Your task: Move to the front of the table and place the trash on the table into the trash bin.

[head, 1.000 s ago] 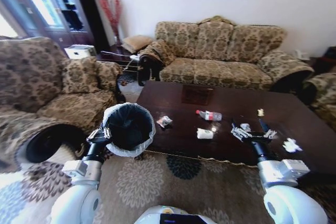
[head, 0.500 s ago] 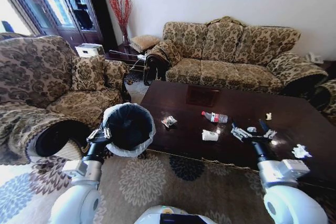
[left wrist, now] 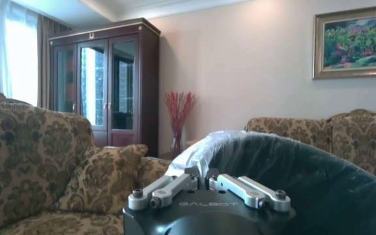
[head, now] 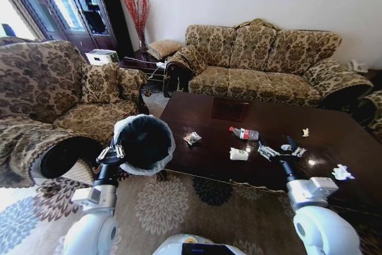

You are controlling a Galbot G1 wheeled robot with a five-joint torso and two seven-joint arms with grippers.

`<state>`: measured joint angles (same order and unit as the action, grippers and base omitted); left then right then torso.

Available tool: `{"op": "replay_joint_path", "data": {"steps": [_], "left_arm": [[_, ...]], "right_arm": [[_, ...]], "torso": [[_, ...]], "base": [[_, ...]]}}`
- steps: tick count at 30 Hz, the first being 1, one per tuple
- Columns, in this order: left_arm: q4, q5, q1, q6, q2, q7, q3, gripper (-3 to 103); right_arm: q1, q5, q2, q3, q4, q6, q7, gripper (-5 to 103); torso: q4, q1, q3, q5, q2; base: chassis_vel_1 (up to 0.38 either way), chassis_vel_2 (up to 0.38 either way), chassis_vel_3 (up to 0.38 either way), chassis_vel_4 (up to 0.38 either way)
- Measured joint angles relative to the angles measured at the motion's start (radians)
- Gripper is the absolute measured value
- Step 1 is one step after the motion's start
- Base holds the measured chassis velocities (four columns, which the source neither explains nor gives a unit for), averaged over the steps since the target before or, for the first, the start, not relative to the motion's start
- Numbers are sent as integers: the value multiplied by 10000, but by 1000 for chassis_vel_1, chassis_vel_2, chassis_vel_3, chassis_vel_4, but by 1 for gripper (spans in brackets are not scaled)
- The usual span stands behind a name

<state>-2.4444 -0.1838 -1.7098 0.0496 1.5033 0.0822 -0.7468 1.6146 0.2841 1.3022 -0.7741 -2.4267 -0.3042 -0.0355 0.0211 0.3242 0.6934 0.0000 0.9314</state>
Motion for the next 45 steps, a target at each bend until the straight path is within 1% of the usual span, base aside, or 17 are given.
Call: {"op": "replay_joint_path", "data": {"steps": [3,4,6,9,12,20,30,34,35,36,38,39,41,42,43,44,45], "left_arm": [[-19,-34,39,34,-51,25,-44,3],[-46,-93,48,70,-68,32,-64,3],[-66,-165,77,127,-76,33,-66,3],[-65,-333,227,232,-155,35,-7,3],[-31,-423,327,344,-227,-11,33,3],[68,-441,336,361,-250,-32,41,3],[252,-488,440,354,-296,-37,59,3],[409,-707,523,358,-367,-16,60,3],[409,-707,523,358,-367,-16,60,3],[481,-811,585,367,-430,-9,61,3],[613,-875,688,380,-522,13,55,3],[613,-875,688,380,-522,13,55,3],[724,-891,701,383,-514,78,16,3],[724,-891,701,383,-514,78,16,3],[780,-887,714,383,-496,108,-8,3],[859,-859,742,376,-478,145,-31,3],[859,-859,742,376,-478,145,-31,3]], "right_arm": [[-158,23,-8,178,98,-18,159,100],[-266,52,-16,256,162,-107,452,100],[-376,101,-40,378,255,-198,712,100],[-385,99,-22,444,345,-162,860,100],[-317,97,-5,443,366,-119,873,100],[-222,-17,-26,437,483,-91,802,100],[-223,-185,-149,438,619,3,808,100],[-421,110,-516,388,930,15,719,100],[-421,110,-516,388,930,15,719,100],[-546,203,-658,386,1069,-12,604,100],[-815,306,-927,420,1317,-31,358,100],[-815,306,-927,420,1317,-31,358,100],[-1156,422,-1215,652,1667,-71,232,100],[-1156,422,-1215,652,1667,-71,232,100],[-1326,432,-1349,846,1896,-66,184,100],[-1637,432,-1549,1265,2275,14,59,100],[-1637,432,-1549,1265,2275,14,59,100]], "torso": [[0,0,0,-1,0],[0,0,0,-1,0],[3,0,0,-1,0],[3,0,0,0,0],[-4,0,0,-1,0],[2,-2,-1,-1,1],[0,2,1,0,0],[2,13,6,-1,-4],[2,13,6,-1,-4],[2,13,6,2,-4],[-5,2,1,2,-2],[-5,2,1,2,-2],[-3,-9,-4,-1,2],[-3,-9,-4,-1,2],[-2,-9,-4,-2,3],[2,-10,-4,-2,2],[2,-10,-4,-2,2]], "base": [[0,0,0,0],[0,0,0,0],[0,0,0,0],[0,0,0,0],[0,0,0,0],[-30,32,28,-30],[-172,190,181,-178],[-129,137,147,-111],[-74,105,115,-65],[0,0,0,0],[0,0,0,0],[0,0,0,0],[0,0,0,0],[0,0,0,0],[79,-20,-8,44],[67,-1,-8,51],[67,-1,-8,51]]}}
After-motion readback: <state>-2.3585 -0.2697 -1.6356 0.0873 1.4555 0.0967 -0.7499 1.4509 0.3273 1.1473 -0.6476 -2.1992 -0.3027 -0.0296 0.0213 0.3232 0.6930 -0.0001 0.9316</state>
